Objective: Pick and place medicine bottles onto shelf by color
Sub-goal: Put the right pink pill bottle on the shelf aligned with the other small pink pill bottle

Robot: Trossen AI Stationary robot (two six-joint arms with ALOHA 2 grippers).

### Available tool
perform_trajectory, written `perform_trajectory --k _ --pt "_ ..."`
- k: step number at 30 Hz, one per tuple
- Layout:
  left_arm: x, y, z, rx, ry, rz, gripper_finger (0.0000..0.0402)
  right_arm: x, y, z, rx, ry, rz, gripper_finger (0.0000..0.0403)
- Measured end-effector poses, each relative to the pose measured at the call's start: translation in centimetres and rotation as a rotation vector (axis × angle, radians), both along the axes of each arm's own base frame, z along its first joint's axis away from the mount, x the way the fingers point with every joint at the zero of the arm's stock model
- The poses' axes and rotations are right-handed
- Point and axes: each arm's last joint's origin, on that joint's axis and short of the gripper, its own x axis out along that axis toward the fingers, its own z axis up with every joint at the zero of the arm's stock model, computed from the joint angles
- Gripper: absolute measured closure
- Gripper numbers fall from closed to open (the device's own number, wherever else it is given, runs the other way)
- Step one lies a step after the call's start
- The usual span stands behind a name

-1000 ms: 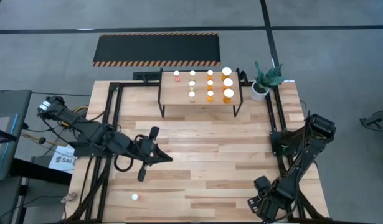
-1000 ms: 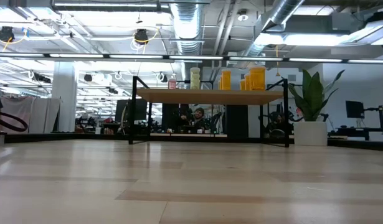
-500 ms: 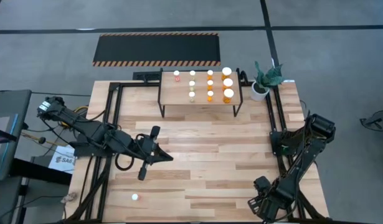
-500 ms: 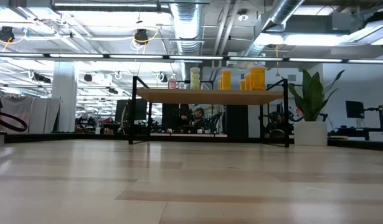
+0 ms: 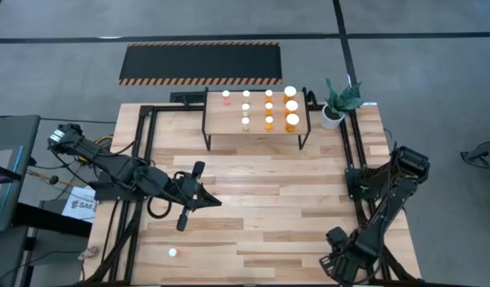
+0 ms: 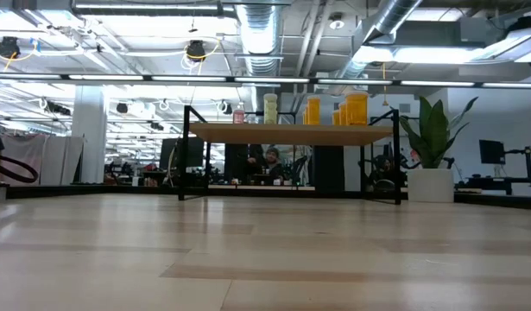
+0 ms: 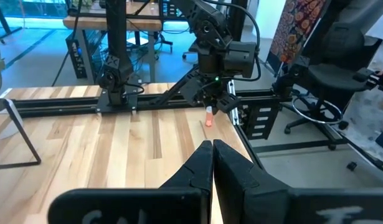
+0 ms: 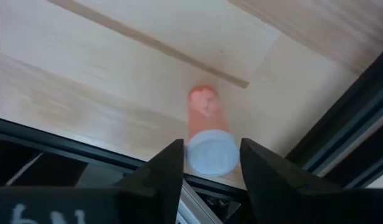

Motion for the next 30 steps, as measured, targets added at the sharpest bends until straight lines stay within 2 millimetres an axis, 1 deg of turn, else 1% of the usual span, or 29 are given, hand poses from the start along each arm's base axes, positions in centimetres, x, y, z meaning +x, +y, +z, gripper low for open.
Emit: perform_trajectory --k 8,17,21,23,26,30 --pt "0.0 0.0 0.0 0.001 0.001 0.000 0.0401 -0.1 0.1 0.0 0.000 0.001 0.004 0.0239" --pt "0.0 0.0 0.0 0.001 0.001 0.000 0.0401 -0.1 0.1 0.2 0.007 -0.006 0.019 0.0268" --pt "0.0 0.0 0.0 0.001 0.001 0.000 0.0401 -0.2 -0.2 1.1 0.034 -0.024 0.028 0.0266" --pt "0.0 0.0 0.0 0.001 0.002 0.000 0.0401 -0.3 -0.6 1.6 0.041 -0.030 0.031 0.0265" --pt "0.0 0.0 0.0 0.002 0.003 0.002 0.0401 -0.3 -1.7 2.9 0.050 -0.042 0.034 0.0266" --pt "0.1 0.2 -0.1 0.003 0.006 0.008 0.0401 -0.2 -4.1 4.7 0.030 -0.051 0.063 0.0271"
